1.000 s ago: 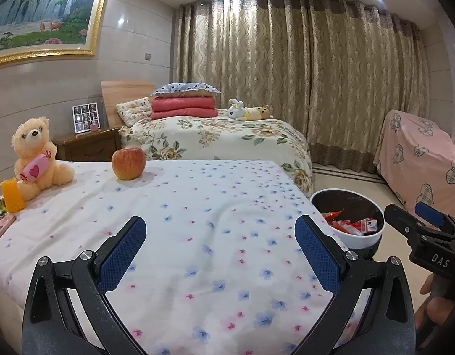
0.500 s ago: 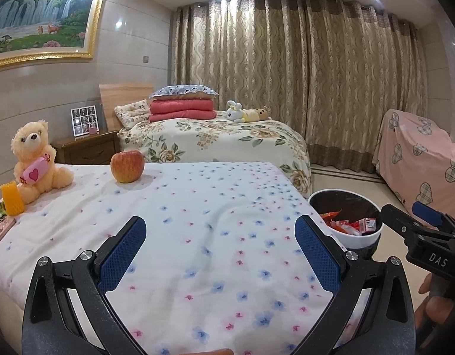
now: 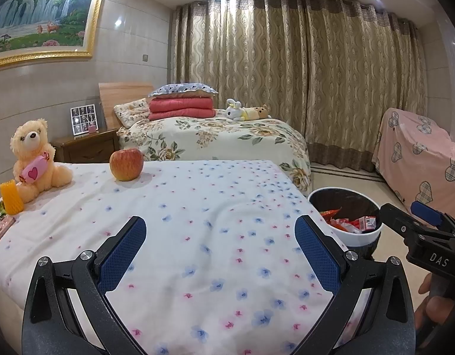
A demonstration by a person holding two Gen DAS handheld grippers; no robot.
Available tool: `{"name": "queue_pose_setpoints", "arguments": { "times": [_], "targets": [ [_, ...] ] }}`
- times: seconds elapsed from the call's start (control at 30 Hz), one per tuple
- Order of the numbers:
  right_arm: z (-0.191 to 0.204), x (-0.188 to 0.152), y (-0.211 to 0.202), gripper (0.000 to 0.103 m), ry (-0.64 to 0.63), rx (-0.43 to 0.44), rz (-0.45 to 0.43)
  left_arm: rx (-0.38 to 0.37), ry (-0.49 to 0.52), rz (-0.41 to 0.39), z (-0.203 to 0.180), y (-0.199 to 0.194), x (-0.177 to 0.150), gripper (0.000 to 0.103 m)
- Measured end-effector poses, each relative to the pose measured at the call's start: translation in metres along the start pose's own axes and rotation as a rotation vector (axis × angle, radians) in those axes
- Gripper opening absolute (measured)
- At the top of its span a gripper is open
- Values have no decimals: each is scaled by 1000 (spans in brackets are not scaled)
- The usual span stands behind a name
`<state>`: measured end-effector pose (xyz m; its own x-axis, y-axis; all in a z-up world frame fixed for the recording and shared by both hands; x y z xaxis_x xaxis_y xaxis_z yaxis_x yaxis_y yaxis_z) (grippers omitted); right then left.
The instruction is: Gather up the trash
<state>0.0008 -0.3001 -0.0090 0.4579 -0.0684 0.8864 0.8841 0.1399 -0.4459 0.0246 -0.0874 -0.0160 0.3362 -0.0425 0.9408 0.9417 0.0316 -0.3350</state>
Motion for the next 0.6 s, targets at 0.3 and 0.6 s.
{"name": "queue_pose_setpoints", "arguments": {
  "times": [0.3,0.6],
  "targets": [
    [0,1,-1,103,1,4,1,-2,2,3,-1,0,-1,103],
    [1,1,0,103,2,5,2,-4,4,5,-1,0,-2,103]
  ]
}}
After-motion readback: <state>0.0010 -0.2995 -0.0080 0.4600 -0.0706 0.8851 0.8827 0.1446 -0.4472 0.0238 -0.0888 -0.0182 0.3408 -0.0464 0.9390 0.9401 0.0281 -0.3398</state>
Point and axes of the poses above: each gripper's, at about its wrist camera, not at the fingertips, and y roughly the way its jaws point, z to its left, x to its top, the point moved 1 cm from there along y, roughly the way its jaws point, and after that the axes turned 10 degrees about x, right-handed, at the moved point
